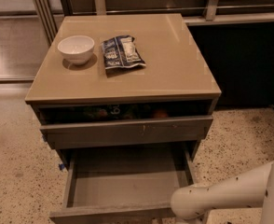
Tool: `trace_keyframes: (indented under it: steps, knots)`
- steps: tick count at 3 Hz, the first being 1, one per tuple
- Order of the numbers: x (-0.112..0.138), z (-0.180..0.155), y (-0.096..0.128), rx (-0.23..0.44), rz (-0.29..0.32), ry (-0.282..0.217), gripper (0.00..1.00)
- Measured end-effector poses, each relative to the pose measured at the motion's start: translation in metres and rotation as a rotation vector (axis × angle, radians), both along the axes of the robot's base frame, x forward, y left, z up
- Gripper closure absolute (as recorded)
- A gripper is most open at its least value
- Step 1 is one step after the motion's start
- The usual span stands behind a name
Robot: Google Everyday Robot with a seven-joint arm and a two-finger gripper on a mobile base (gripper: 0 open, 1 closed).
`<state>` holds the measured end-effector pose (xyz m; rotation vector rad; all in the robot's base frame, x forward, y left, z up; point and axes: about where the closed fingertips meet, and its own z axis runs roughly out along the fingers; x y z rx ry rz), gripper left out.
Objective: Close middle drawer
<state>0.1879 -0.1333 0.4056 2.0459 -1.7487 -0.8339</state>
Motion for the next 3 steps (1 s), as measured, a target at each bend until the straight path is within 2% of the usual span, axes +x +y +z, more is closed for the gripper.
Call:
trace_keyframes:
  steps: [2, 3]
  knots:
    - [0.018, -0.007, -0.013, -0.003, -0.045, 0.008, 1.00]
    - [0.018, -0.007, -0.013, -0.003, -0.045, 0.008, 1.00]
